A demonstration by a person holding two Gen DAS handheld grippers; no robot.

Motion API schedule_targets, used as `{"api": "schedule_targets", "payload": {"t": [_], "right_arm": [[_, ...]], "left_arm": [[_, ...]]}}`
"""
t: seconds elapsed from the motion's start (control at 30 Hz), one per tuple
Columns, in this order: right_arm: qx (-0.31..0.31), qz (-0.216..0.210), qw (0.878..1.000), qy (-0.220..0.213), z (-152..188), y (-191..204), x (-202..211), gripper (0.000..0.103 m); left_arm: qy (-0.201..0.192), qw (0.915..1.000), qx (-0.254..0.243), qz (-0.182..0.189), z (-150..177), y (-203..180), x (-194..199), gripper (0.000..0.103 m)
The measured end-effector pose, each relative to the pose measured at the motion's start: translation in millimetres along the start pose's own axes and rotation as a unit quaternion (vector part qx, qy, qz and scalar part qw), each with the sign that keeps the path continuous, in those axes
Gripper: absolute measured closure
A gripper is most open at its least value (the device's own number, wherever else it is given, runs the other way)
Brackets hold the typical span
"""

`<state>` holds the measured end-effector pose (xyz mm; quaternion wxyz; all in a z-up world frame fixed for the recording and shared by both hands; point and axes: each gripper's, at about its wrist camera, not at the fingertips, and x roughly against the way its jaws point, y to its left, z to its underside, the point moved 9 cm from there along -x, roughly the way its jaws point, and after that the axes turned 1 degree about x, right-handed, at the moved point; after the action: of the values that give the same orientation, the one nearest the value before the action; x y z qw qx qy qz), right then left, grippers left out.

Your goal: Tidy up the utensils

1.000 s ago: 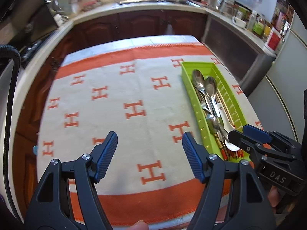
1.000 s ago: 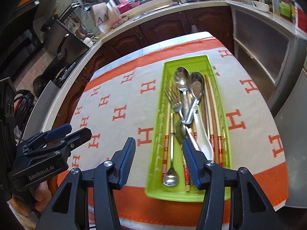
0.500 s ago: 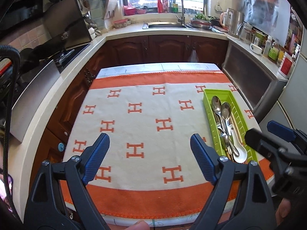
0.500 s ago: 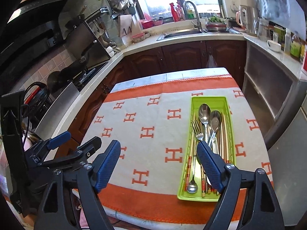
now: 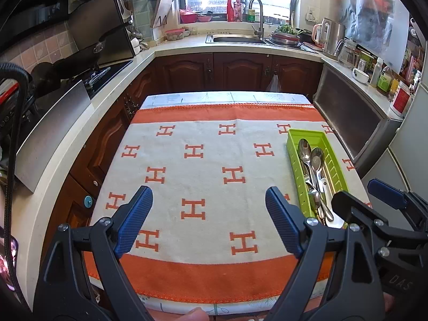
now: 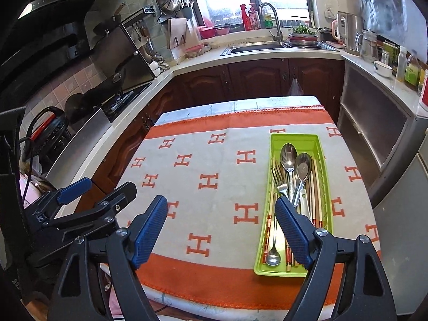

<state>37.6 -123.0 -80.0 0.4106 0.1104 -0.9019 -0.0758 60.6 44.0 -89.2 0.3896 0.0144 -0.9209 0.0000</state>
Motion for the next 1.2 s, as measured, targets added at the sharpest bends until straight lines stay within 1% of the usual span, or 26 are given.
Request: {"api": "schedule_targets", "payload": {"t": [0.27, 0.47, 0.93, 1.2], "right_arm": [[-0.002, -0.002, 1.0, 0.01, 0.7, -2.7, -12.5, 0.019], [-0.003, -0.002, 1.0, 0.01, 0.9, -1.9, -12.4, 0.019], [-0.002, -0.002, 1.0, 0.01, 1.1, -1.4, -12.7, 0.019], [-0.001, -0.002, 1.0, 0.011, 4.0, -0.8, -17.2, 0.019]], "left_arm": [[0.004, 1.0, 0.007, 0.004, 0.8, 4.1, -3.0, 0.018], [0.011, 0.9999, 0.01, 0.007, 4.5, 5.0, -7.3, 0.018], [0.014, 0.9998, 0.012, 0.009, 5.8, 5.0, -9.3, 0.018], [0.022, 0.9996, 0.015, 0.014, 15.6, 2.0, -14.1, 0.018]]}}
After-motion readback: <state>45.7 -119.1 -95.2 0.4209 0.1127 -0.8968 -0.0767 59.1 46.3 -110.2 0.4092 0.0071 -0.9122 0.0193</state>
